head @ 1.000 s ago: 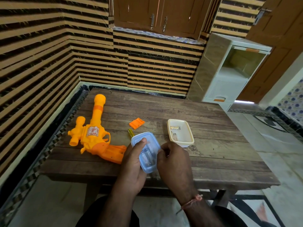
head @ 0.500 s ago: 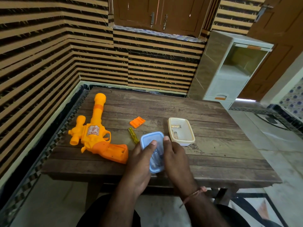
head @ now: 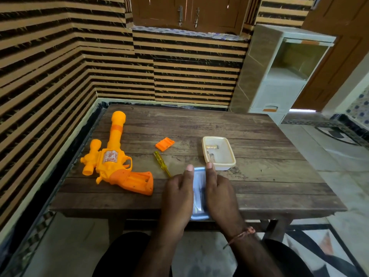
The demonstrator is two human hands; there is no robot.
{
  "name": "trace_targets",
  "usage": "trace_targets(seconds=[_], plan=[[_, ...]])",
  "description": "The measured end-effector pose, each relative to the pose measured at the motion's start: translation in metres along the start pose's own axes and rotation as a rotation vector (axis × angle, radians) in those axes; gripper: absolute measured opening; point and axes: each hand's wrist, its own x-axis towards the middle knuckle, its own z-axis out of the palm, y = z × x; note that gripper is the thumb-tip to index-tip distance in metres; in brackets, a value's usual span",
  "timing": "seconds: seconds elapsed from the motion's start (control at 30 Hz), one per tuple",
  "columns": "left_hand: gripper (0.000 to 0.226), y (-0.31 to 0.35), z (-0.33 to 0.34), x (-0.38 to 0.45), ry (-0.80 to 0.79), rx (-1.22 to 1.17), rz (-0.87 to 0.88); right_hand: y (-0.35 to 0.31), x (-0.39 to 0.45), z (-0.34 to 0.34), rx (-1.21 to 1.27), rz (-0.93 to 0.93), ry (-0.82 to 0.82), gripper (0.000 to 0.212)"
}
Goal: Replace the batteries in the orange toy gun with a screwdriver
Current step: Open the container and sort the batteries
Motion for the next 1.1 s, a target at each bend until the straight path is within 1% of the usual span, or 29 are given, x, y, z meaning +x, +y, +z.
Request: trace_targets(seconds=[0.07,0.13,0.2,0.3,0.37,0.43,0.5,0.57,0.6,0.63,0.67,0.7,0.73,0.77,0.8,0.83,0.87,0.9,0.93,0.97,1.0,1.1], plan=[[0.055,0.001,0.004,-0.002,0.111,0.184,0.009,0.006,-0.006,0.001,0.001,-0.030,-0.001,0.071],[0.056,0.002,0.006,-0.003,0.163,0.276,-0.007,0.008,-0.007,0.002,0.001,-0.038,-0.001,0.074],[0.058,0.003,0.008,-0.004,0.183,0.277,0.012,0.006,-0.005,0.001,0.032,-0.031,-0.025,0.077],[0.065,0.009,0.010,-0.005,0.165,0.253,0.064,0.003,-0.004,-0.004,0.044,-0.016,-0.038,0.076],[0.058,0.016,0.014,-0.006,0.156,0.247,0.074,0.002,-0.003,-0.008,0.074,-0.004,-0.031,0.075],[0.054,0.024,0.016,-0.003,0.158,0.259,0.042,0.002,0.000,-0.013,0.160,-0.007,-0.041,0.075],[0.054,0.033,0.024,0.004,0.165,0.271,-0.013,0.004,0.006,-0.022,0.205,0.005,-0.098,0.068],[0.054,0.041,0.039,0.014,0.147,0.262,-0.026,0.011,0.012,-0.032,0.256,0.030,-0.140,0.050],[0.053,0.045,0.045,0.019,0.131,0.258,-0.004,0.016,0.015,-0.038,0.292,0.038,-0.123,0.036],[0.052,0.049,0.055,0.023,0.108,0.265,0.034,0.023,0.021,-0.045,0.332,0.046,-0.069,0.026],[0.050,0.050,0.064,0.027,0.070,0.291,0.087,0.031,0.027,-0.054,0.362,0.064,-0.003,0.024],[0.045,0.052,0.074,0.027,0.020,0.340,0.155,0.040,0.035,-0.064,0.384,0.100,0.070,0.029],[0.037,0.051,0.086,0.027,-0.042,0.388,0.221,0.048,0.044,-0.076,0.382,0.148,0.146,0.038],[0.025,0.050,0.097,0.024,-0.111,0.417,0.260,0.058,0.054,-0.089,0.370,0.195,0.214,0.046],[0.016,0.050,0.109,0.020,-0.198,0.427,0.265,0.067,0.065,-0.104,0.349,0.231,0.278,0.048],[0.025,0.050,0.117,0.017,-0.273,0.422,0.252,0.075,0.076,-0.117,0.346,0.259,0.329,0.046],[0.033,0.048,0.127,0.017,-0.337,0.414,0.253,0.087,0.089,-0.132,0.340,0.292,0.374,0.039],[0.035,0.048,0.131,0.018,-0.368,0.447,0.271,0.096,0.101,-0.146,0.326,0.316,0.412,0.031],[0.034,0.049,0.134,0.020,-0.378,0.483,0.315,0.106,0.114,-0.159,0.278,0.349,0.436,0.024],[0.031,0.050,0.137,0.024,-0.366,0.521,0.350,0.118,0.130,-0.170,0.217,0.374,0.446,0.022],[0.028,0.050,0.136,0.029,-0.332,0.546,0.382,0.126,0.142,-0.179,0.166,0.400,0.443,0.024],[0.024,0.046,0.128,0.053,-0.230,0.669,0.425,0.149,0.174,-0.190,-0.009,0.464,0.417,0.040]])
